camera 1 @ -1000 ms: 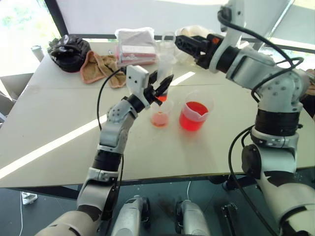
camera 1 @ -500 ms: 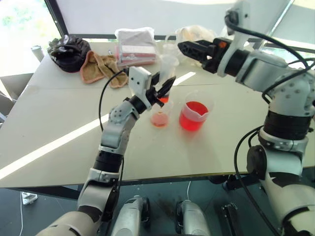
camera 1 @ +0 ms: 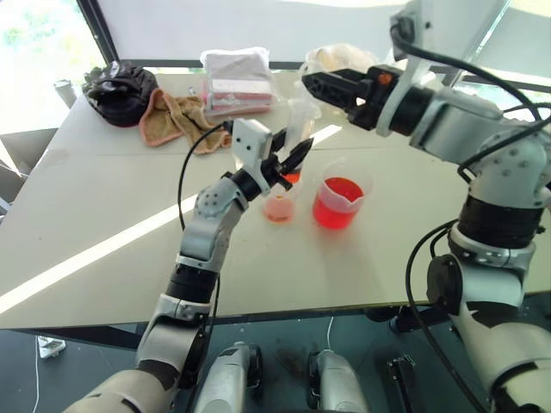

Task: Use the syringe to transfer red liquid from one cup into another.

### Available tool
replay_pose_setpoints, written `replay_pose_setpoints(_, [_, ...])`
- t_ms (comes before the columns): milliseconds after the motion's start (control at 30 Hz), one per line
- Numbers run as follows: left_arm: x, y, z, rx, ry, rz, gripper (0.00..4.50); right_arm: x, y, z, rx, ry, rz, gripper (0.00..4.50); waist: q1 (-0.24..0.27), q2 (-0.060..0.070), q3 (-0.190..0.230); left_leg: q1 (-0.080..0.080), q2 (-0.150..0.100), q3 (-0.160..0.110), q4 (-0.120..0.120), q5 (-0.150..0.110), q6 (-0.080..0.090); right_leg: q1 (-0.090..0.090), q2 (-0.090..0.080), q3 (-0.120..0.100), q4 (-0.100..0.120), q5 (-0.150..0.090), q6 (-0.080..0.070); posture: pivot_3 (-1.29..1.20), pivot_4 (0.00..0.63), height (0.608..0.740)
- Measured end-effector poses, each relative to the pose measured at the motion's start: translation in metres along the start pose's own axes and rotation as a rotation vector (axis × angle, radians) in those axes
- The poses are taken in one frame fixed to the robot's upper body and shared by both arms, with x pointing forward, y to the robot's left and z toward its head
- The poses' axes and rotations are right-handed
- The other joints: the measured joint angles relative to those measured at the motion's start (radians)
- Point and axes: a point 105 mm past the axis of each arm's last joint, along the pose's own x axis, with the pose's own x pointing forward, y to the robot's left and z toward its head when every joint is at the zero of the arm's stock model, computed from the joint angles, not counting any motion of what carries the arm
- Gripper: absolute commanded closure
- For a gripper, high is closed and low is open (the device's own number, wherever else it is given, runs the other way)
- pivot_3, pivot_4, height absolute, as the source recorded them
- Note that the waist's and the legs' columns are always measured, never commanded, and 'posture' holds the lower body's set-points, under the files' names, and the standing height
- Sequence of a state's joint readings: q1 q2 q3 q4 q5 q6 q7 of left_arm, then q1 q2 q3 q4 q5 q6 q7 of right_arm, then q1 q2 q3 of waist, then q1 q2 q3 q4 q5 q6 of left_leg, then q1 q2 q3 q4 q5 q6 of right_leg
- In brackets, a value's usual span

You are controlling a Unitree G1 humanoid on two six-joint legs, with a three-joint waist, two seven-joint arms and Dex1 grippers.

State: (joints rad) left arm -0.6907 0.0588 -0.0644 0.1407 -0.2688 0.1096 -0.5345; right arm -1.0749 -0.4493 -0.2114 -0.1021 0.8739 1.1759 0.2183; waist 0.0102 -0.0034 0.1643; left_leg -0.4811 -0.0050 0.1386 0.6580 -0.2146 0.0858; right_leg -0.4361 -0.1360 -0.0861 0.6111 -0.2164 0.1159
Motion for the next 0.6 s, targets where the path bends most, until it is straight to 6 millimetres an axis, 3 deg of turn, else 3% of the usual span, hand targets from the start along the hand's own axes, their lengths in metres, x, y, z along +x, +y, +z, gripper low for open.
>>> replay_pose_setpoints(300, [-0.001,0.001,-0.002,-0.001,0.005,0.010,3.10,0.007,-0.007,-0.001,-0.025,-0.018,-0.023,1.38,-0.001,0.000,0.000,0.000,0.000,0.000,0.000,0.000,0.000,0.000,0.000,0.000,0.000,0.000,0.000,0.00,0.150,0.740])
replay_pose_setpoints(400, [-0.003,0.002,-0.004,-0.003,0.012,0.015,3.10,0.010,-0.007,-0.003,-0.027,-0.018,-0.017,2.27,-0.001,0.000,0.000,0.000,0.000,0.000,0.000,0.000,0.000,0.000,0.000,0.000,0.000,0.000,0.000,0.00,0.150,0.740])
replay_pose_setpoints(533, [-0.003,0.002,-0.004,-0.003,0.012,0.021,3.10,0.017,0.000,-0.002,-0.034,-0.020,0.012,4.23,-0.002,0.000,0.000,0.000,0.000,0.000,0.000,0.000,0.000,-0.001,0.000,0.000,0.000,0.000,0.000,0.00,0.150,0.740])
replay_pose_setpoints(600, [-0.003,0.003,-0.004,0.000,0.012,0.022,3.10,0.019,0.001,-0.002,-0.048,-0.015,0.010,4.43,0.000,0.000,0.000,0.000,0.000,0.000,-0.001,0.000,-0.001,-0.001,0.000,0.000,0.000,0.000,0.000,0.00,0.150,0.740])
